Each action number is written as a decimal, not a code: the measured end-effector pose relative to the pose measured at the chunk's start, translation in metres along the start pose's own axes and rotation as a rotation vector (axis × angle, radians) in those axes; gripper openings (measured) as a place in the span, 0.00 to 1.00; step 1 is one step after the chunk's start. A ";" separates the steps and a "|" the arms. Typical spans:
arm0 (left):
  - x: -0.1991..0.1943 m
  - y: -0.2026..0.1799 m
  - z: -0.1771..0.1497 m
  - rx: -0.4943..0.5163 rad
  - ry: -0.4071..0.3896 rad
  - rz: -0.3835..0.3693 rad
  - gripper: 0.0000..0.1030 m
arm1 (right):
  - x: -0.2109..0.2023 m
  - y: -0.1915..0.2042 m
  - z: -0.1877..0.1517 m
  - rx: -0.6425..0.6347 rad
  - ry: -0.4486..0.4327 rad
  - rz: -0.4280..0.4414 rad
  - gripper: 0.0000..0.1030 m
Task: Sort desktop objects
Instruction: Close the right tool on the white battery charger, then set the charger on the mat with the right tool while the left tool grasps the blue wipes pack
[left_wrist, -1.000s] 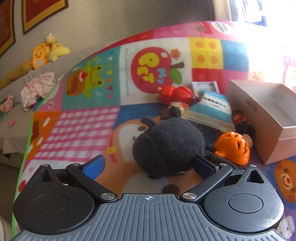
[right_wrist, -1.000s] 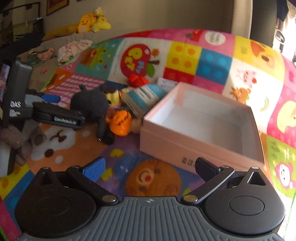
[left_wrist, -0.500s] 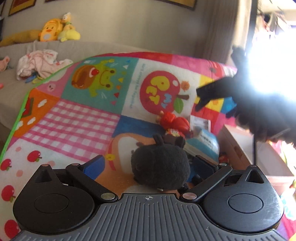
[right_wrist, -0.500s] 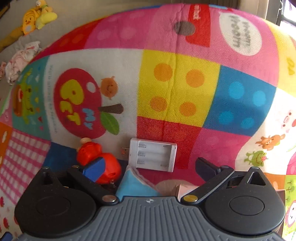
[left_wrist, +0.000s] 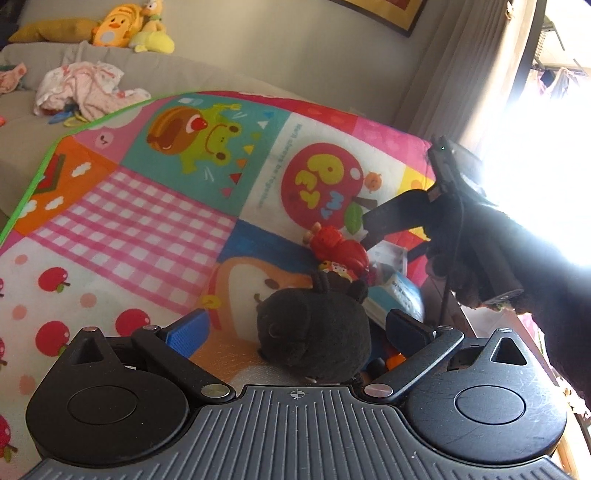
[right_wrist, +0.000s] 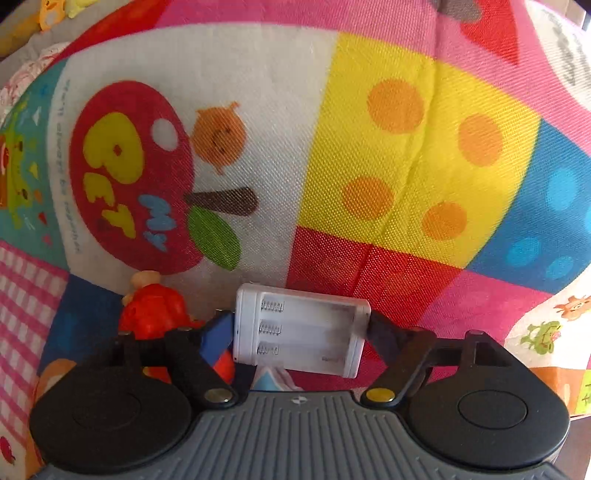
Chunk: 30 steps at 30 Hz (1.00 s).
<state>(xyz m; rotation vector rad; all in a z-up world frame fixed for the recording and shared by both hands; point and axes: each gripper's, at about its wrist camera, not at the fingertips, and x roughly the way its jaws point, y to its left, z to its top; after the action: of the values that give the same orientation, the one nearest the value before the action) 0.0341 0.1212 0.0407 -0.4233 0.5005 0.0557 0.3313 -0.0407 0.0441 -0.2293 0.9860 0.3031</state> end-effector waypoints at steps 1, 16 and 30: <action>0.000 0.000 0.000 0.002 0.003 0.004 1.00 | -0.015 -0.001 -0.005 -0.009 -0.028 0.024 0.76; 0.007 -0.059 -0.043 0.324 0.118 -0.053 1.00 | -0.214 -0.077 -0.168 0.024 -0.203 0.324 0.76; -0.001 -0.129 -0.074 0.497 0.198 -0.188 1.00 | -0.176 -0.118 -0.293 0.112 -0.133 0.214 0.83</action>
<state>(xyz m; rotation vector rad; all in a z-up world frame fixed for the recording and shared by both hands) 0.0194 -0.0264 0.0312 0.0141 0.6447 -0.2906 0.0533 -0.2720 0.0425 -0.0008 0.8940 0.4507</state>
